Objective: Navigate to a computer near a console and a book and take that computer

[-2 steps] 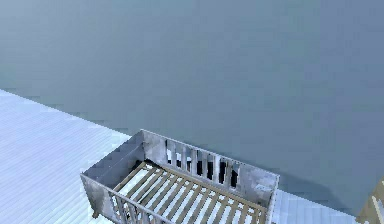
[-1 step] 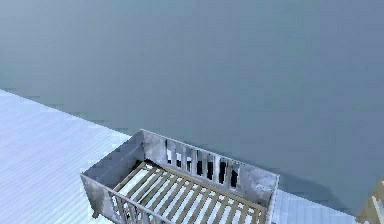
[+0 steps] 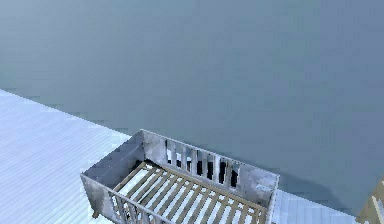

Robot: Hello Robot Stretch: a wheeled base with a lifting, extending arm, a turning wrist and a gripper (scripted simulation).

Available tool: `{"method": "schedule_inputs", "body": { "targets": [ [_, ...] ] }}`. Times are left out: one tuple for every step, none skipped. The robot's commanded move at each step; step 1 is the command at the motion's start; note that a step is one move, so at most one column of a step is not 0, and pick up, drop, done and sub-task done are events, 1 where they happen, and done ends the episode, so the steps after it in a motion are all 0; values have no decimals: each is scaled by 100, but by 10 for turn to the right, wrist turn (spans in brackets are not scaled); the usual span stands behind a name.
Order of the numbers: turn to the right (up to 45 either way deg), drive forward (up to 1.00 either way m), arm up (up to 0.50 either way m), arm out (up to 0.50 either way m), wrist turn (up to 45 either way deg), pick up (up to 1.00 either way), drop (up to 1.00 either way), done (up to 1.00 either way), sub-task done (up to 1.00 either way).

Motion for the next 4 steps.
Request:
{"method": "schedule_inputs", "body": {
  "targets": [
    [0,0,0,0,450,0,0,0,0],
    [0,0,0,0,420,0,0,0,0],
    [0,0,-30,0,0,0,0,0,0],
    [0,0,0,0,0,100,0,0,0]
  ]
}}
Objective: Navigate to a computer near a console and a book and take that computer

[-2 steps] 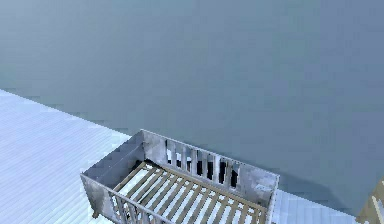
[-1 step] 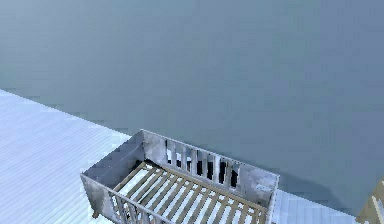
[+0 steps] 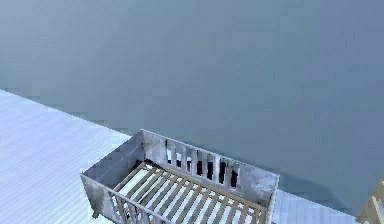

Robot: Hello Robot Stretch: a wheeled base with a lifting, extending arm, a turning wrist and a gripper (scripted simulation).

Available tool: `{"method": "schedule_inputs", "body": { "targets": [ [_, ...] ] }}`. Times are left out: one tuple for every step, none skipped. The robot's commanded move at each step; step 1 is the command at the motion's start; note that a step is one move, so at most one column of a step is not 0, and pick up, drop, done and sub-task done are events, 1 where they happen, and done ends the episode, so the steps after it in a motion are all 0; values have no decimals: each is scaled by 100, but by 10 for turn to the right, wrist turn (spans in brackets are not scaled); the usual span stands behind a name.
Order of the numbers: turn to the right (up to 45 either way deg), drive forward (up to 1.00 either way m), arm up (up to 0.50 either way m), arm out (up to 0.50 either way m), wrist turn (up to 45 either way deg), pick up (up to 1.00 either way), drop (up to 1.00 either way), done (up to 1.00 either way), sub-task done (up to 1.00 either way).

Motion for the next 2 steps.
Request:
{"method": "schedule_inputs", "body": {
  "targets": [
    [0,0,10,0,0,0,0,0,0],
    [0,0,0,0,0,0,0,100,0]
  ]
}}
